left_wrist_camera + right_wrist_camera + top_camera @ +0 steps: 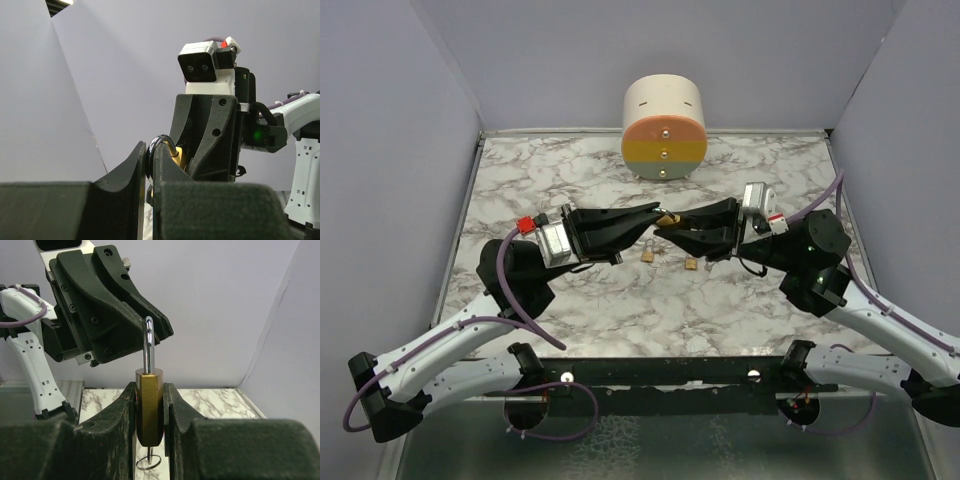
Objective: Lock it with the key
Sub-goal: Lock the lock.
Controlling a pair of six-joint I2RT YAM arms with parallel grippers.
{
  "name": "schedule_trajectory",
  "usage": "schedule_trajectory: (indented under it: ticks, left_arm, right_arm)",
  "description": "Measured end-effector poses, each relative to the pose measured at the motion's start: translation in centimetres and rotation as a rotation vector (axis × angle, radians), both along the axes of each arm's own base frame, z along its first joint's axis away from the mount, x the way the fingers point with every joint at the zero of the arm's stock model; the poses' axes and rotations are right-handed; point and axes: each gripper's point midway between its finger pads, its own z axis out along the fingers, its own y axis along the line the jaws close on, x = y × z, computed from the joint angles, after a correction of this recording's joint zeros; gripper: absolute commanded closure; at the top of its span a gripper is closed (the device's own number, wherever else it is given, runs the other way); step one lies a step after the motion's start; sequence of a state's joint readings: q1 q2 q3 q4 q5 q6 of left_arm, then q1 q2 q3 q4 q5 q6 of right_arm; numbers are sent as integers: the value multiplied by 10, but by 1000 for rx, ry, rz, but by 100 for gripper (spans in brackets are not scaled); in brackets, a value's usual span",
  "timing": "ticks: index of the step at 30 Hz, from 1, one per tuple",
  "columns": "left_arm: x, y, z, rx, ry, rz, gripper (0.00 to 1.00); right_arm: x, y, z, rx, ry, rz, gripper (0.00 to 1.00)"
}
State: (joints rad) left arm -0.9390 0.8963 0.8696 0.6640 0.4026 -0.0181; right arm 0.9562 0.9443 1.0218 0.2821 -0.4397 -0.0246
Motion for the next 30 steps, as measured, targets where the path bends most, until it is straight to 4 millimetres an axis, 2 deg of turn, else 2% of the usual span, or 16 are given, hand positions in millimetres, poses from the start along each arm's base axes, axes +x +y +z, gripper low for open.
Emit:
schedule_trajectory:
  ticks: [10, 18, 24, 30]
  left_arm:
    - [0, 6, 9, -58, -13, 8, 100]
    - [12, 6, 6, -61, 27, 58, 100]
    - [37, -6, -15, -5, 107, 128, 100]
    - [66, -23, -55, 109, 216, 197, 100]
  right_arm:
    - [5, 11, 9, -87, -13, 5, 98]
    - [15, 9, 5, -215, 6, -48, 98]
    - [38, -7, -14, -363, 58, -200, 98]
    - [61, -28, -45, -504, 102, -355, 98]
